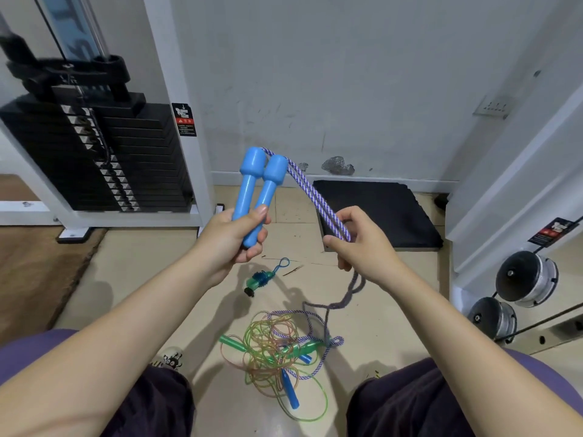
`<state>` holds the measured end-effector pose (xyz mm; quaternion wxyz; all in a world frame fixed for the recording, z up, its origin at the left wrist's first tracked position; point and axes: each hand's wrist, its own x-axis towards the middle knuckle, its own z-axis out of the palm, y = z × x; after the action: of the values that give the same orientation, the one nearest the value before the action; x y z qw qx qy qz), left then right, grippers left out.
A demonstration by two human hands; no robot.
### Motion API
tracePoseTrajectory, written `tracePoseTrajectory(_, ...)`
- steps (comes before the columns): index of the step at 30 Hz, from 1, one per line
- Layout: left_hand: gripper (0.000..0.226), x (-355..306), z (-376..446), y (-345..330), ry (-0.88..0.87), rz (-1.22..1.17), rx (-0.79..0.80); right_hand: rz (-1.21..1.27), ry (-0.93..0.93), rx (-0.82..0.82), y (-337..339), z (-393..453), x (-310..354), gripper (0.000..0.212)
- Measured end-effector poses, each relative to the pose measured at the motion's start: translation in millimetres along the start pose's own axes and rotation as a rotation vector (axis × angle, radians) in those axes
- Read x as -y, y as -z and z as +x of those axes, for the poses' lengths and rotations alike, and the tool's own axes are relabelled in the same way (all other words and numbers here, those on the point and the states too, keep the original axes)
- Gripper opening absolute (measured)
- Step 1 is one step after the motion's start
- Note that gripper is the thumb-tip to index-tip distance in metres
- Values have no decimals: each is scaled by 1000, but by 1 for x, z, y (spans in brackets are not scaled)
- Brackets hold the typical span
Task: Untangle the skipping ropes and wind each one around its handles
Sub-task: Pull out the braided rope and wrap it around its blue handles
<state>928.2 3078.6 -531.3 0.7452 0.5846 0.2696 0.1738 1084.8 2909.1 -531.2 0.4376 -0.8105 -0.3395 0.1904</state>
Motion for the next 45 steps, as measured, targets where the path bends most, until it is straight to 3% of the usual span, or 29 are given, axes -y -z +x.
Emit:
tracePoseTrajectory(4, 22, 5, 5, 2, 5, 146, -119, -221, 141, -13, -7, -2, -3, 9)
tracePoseTrajectory(7, 23, 9, 9, 6, 57, 310, -101, -374, 255, 131, -9, -6, 0, 15)
tracePoseTrajectory(10, 21, 10, 9, 8, 125, 584, 50, -359, 296, 297, -11, -12, 8, 16)
tracePoseTrajectory(12, 24, 9, 5, 8, 163, 820, 223, -310, 315, 309, -10, -13, 13, 17)
tracePoseTrajectory(14, 28, 8, -1, 6, 211, 911, 404, -288, 329, 263, -9, -12, 15, 15)
tracePoseTrajectory(17, 33, 5, -5, 5, 279, 833, 531, -195, 318, 163, -9, -11, 17, 5)
tracePoseTrajectory(22, 19, -1, -7, 6, 286, 790, 633, -142, 326, 56, -5, -12, 19, 33)
tracePoseTrajectory(26, 21, -2, -10, 1, 269, 712, 691, -114, 382, 85, -5, -9, 15, 23)
tracePoseTrajectory(31, 18, -2, -8, 2, 193, 553, 707, 173, 94, 249, 4, -9, 17, 26)
tracePoseTrajectory(38, 22, -3, -9, 1, 74, 395, 524, 663, -89, 451, 3, -9, 17, 29)
tracePoseTrajectory(42, 27, -6, -7, -2, 41, 226, 387, 625, -104, 372, -15, -11, 14, 15)
tracePoseTrajectory(45, 24, -9, -5, -3, 12, 248, 283, 602, -110, 350, -29, -13, 12, 15)
